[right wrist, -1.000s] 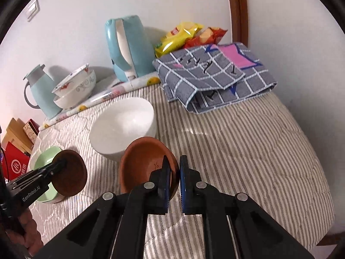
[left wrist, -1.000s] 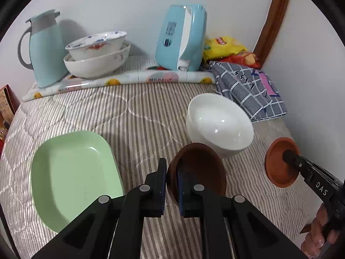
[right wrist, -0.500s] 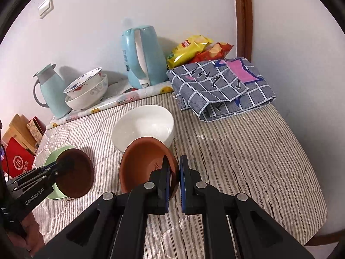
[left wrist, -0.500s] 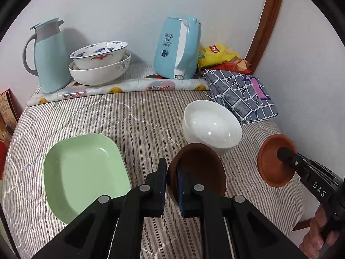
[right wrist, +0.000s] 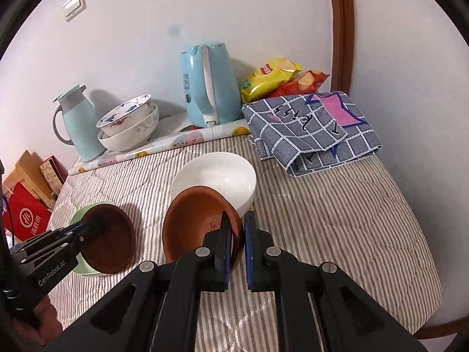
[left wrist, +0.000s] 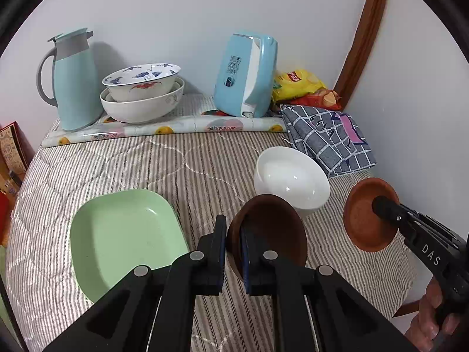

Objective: Organize plates and bowls
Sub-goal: 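Carry the terracotta dish into the white bowl and open the right gripper while the left holds its dish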

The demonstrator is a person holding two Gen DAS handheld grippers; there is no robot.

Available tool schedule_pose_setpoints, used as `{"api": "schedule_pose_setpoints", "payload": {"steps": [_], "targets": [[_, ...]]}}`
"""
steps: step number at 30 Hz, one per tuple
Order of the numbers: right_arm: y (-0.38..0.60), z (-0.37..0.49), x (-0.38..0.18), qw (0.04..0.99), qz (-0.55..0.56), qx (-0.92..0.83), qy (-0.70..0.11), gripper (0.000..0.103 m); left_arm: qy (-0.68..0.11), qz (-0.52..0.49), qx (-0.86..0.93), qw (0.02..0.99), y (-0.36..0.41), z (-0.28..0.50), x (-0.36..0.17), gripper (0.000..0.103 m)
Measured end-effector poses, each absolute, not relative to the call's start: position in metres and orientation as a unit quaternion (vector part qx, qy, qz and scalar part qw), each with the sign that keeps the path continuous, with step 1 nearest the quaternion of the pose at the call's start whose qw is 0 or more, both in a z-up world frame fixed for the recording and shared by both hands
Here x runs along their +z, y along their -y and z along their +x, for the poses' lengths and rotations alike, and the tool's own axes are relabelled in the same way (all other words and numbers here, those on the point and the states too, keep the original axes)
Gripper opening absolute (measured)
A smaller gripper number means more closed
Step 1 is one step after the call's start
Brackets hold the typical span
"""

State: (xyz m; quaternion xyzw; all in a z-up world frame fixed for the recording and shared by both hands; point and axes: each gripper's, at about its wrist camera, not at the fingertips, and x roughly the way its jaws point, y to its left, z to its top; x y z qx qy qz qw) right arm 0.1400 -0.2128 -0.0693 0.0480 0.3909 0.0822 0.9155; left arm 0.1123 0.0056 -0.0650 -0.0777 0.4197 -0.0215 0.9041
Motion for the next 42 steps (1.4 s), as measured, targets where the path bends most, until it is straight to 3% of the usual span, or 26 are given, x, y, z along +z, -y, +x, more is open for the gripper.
{"api": "schedule_pose_setpoints", "payload": {"steps": [42], "targets": [[0.177, 0.251, -0.119, 0.897, 0.009, 0.095, -0.432, 0.008, -0.436, -0.079, 0.004, 0.896, -0.037, 0.187, -0.094, 0.009]]}}
